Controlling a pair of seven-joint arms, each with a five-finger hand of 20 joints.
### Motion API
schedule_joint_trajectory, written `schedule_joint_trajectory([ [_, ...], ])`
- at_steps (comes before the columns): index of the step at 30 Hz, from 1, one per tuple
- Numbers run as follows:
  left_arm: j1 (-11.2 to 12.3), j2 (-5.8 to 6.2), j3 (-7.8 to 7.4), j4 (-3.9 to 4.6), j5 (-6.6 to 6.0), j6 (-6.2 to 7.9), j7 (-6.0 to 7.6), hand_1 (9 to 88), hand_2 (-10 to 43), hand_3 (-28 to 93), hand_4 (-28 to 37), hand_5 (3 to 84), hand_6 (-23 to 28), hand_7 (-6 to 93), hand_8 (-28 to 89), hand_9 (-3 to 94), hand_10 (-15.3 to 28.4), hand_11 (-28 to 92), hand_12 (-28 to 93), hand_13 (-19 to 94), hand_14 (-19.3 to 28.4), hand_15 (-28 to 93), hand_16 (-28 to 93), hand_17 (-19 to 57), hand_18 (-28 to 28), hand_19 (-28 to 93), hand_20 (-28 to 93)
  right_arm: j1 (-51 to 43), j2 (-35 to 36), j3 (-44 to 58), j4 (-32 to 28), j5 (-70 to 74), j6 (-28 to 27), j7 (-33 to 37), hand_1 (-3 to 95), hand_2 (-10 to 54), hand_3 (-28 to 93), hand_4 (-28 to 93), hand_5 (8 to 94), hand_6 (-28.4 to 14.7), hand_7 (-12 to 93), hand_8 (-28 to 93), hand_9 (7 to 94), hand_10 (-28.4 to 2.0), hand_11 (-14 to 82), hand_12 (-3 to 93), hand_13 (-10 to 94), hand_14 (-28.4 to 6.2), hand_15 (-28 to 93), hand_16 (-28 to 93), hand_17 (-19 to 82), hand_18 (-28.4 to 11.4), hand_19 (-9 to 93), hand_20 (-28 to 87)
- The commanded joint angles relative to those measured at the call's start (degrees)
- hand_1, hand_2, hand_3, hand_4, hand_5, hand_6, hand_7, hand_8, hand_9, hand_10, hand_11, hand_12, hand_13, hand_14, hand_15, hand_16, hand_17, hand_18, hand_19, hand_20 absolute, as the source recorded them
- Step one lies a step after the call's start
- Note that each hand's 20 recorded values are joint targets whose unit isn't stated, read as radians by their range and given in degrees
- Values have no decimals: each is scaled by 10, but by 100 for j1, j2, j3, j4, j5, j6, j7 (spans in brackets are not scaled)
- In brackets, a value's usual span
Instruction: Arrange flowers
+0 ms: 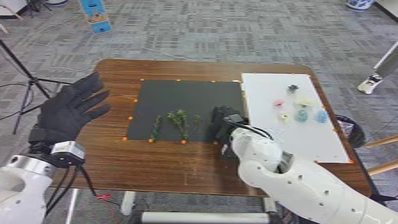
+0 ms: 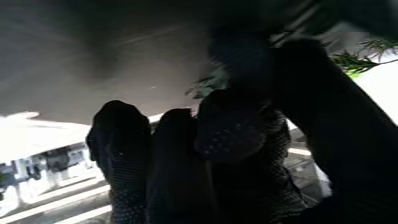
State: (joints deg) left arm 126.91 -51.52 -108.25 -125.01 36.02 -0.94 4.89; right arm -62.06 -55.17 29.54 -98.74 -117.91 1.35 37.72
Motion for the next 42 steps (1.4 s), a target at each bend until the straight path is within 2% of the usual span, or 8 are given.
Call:
schedule_joint_trajectory([
  [1,29,-7,-11,2,-37,-25,-5,218,-71,690,-283,270,22,158,-83,241,109,135,163,196,131,170,42,-119,218,406,80,-82,-1,-105,144,-353,-170,57,252,-95,785,-242,814,11,455,-83,858,-75,608,495,841,-56,859,468,539,-219,932,651],
  [14,43,-29,-32,-1,-27,-17,-9,218,-72,689,-283,270,22,159,-84,241,109,134,164,196,131,170,42,-119,219,406,79,-45,221,82,-120,-691,-304,283,204,-95,759,-251,815,10,447,-82,860,-75,605,491,844,-55,857,467,546,-220,932,653],
  [24,115,-64,-70,-37,-16,-15,13,219,-69,686,-283,270,23,158,-84,241,109,134,164,196,132,170,42,-120,219,407,79,-142,918,736,-758,-617,82,509,180,-94,748,-237,817,2,382,-79,858,-81,592,494,842,-55,847,475,545,-218,932,654],
  [27,148,-63,-72,-46,-19,-4,23,219,-70,687,-283,271,23,158,-84,241,109,134,164,196,132,171,42,-119,218,406,79,-320,1176,1062,-794,-584,354,558,184,-86,738,-232,794,-11,340,-75,836,-95,569,480,810,-68,836,476,503,-225,932,636],
  [31,190,-67,-88,-60,-19,15,32,218,-70,688,-283,271,22,158,-83,241,109,134,164,196,131,170,42,-120,218,407,79,-429,1594,1087,-568,-747,968,308,213,-91,746,-233,690,-31,305,-72,719,-132,548,441,712,-100,837,446,389,-235,929,553],
  [34,216,-60,-103,-68,-22,13,48,218,-69,688,-283,271,22,159,-83,241,109,134,164,196,132,169,42,-119,218,407,79,-367,1818,872,-329,-928,1286,179,251,-95,778,-253,586,-30,305,-88,618,-134,540,422,620,-117,841,430,302,-231,879,535],
  [39,249,-64,-129,-83,-9,18,76,218,-69,687,-283,270,22,158,-84,241,109,134,164,196,131,171,43,-120,218,406,79,-634,2157,1006,-339,-1052,1107,207,271,-95,818,-278,471,-35,310,-98,455,-147,537,417,510,-136,824,405,237,-231,817,552],
  [42,301,-76,-173,-109,-10,26,74,218,-70,688,-283,270,22,158,-83,241,109,134,164,196,131,172,42,-120,218,406,79,-990,2320,1280,-463,-1182,1068,321,270,-95,828,-281,457,-37,313,-101,428,-150,525,409,482,-143,815,395,224,-235,806,556],
])
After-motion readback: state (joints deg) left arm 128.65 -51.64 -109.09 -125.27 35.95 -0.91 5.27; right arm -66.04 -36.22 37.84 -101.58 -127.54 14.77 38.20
